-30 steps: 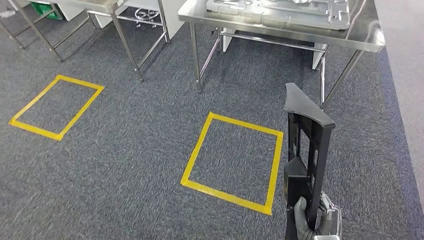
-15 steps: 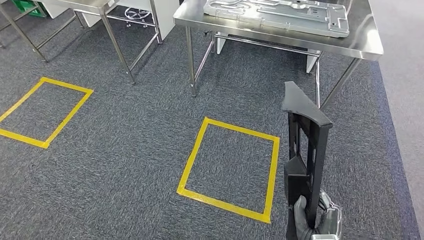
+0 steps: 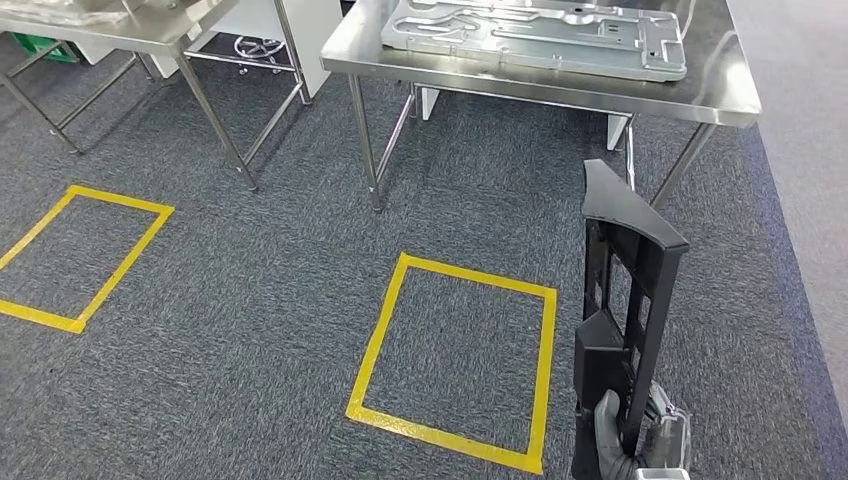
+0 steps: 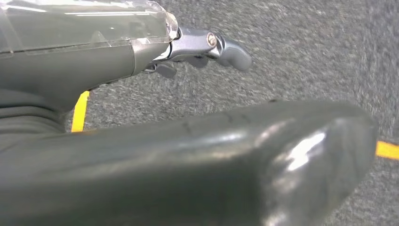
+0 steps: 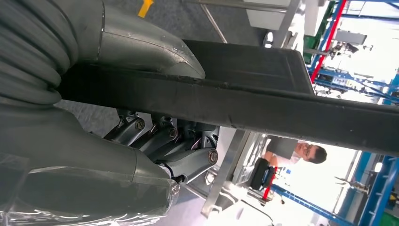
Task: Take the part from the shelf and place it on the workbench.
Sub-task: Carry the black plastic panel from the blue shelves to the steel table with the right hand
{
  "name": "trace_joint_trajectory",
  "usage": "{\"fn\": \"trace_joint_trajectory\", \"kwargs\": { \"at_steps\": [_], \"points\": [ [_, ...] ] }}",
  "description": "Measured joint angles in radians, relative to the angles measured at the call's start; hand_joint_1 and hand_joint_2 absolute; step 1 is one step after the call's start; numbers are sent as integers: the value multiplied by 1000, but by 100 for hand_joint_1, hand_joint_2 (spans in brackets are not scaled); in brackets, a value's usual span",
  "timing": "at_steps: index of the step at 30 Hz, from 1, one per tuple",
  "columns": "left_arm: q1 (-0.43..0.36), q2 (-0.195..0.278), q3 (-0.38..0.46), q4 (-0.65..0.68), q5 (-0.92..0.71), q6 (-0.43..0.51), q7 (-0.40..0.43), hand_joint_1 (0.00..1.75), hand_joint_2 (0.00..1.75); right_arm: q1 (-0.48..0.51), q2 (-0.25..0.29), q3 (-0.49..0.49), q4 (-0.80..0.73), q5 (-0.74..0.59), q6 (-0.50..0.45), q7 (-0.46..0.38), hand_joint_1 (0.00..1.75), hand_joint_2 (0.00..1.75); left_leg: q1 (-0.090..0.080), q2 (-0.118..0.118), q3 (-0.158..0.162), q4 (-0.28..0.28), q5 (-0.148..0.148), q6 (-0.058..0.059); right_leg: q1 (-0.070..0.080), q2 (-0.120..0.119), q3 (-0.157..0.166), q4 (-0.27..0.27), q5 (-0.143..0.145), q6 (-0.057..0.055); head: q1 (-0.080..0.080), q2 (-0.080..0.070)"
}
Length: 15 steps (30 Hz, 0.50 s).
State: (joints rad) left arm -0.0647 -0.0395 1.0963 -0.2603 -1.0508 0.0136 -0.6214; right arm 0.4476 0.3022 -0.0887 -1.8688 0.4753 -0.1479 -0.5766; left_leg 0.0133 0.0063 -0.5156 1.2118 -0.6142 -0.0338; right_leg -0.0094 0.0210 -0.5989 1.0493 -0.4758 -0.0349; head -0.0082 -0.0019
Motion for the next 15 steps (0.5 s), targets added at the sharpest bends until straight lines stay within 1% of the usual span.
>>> {"fn": "trace_joint_trajectory", "kwargs": {
  "at_steps": [1, 2, 3, 4, 5, 6, 7, 8, 9, 10, 11, 12, 13, 14, 15],
  "points": [
    [1, 0, 0, 0, 0, -2, 0, 0, 0, -1, 0, 0, 0, -1, 2, 0, 175, 175, 0, 0, -42, 48, -31, -2, 1, 8, 8, -1, -8, -2, 0, 0],
    [4, 0, 0, 0, 0, -3, 0, 0, 0, 0, 0, -1, 0, -2, 3, -1, 175, 175, 0, 0, -76, 74, -58, -2, 1, 18, 18, -1, -16, -2, 0, 0],
    [5, 0, 1, 0, -1, -4, 0, 0, 0, 0, 0, -1, 0, -2, 4, -1, 175, 175, 0, -1, -97, 71, -66, -1, 2, 29, 29, -1, -25, -2, 0, 0],
    [7, 0, 2, 0, -1, -5, 0, 0, 0, 0, 0, -1, 0, -2, 3, -1, 175, 175, 0, -3, -105, 40, -48, 3, 2, 40, 43, -1, -33, -1, 0, 0],
    [7, 0, 3, 0, -2, -5, 0, 0, 0, -1, 0, -2, 0, -2, 3, -1, 175, 175, -1, -11, -101, -14, -4, 8, 2, 50, 56, -1, -42, 1, 0, 0],
    [9, 0, 4, 0, -3, -5, 0, 0, 0, -2, 0, -2, 0, -2, 2, -1, 175, 175, -3, -23, -94, -71, 52, 14, 3, 57, 70, -1, -51, 3, 0, 0],
    [10, 1, 6, 0, -4, -5, 0, 0, 0, -4, 1, -2, 0, -2, 1, -2, 175, 175, -5, -33, -88, -115, 84, 20, 3, 65, 79, 0, -58, 6, 0, 0],
    [9, 1, 7, 0, -5, -5, 0, 0, 0, -4, 1, -3, 0, 1, -2, -2, 175, 175, -8, -41, -83, -142, 101, 25, 3, 72, 85, -3, -66, 11, -2, 0],
    [8, 2, 9, 0, -6, -5, 0, 0, 0, -4, 2, -3, 0, 6, -7, -3, 175, 175, -11, -44, -79, -156, 102, 32, 3, 77, 90, 1, -67, 18, -3, 0],
    [6, 2, 10, -1, -7, -5, 0, 0, 0, -3, 2, -4, -1, 12, -14, -3, 175, 175, -12, -42, -72, -163, 93, 40, 4, 81, 93, 4, -64, 27, -4, 0],
    [4, 1, 12, -1, -8, -4, -1, 0, 0, -3, 3, -5, -3, 19, -22, -3, 175, 175, -11, -40, -60, -174, 105, 48, 5, 75, 96, 10, -63, 34, -6, 0],
    [4, 1, 13, -1, -9, -4, -1, 0, 0, -4, 4, -5, -5, 27, -29, -4, 175, 175, -9, -37, -47, -183, 115, 56, 6, 57, 96, 26, -63, 41, -4, 0],
    [4, 0, 14, -1, -10, -5, -1, 0, 0, -6, 4, -5, -7, 33, -36, -4, 175, 175, -8, -33, -35, -187, 121, 62, 7, 35, 86, 49, -71, 46, -2, 0],
    [4, 0, 14, -1, -11, -5, -2, 0, 0, -10, 4, -5, -8, 39, -41, -2, 175, 175, -7, -29, -25, -189, 123, 66, 6, 12, 64, 88, -89, 50, -1, 0],
    [5, 0, 15, -1, -13, -5, -2, 0, 0, -14, 4, -5, -8, 45, -46, 0, 175, 175, -7, -26, -20, -190, 118, 67, 5, -4, 29, 139, -111, 53, 2, 0]
  ]
}}
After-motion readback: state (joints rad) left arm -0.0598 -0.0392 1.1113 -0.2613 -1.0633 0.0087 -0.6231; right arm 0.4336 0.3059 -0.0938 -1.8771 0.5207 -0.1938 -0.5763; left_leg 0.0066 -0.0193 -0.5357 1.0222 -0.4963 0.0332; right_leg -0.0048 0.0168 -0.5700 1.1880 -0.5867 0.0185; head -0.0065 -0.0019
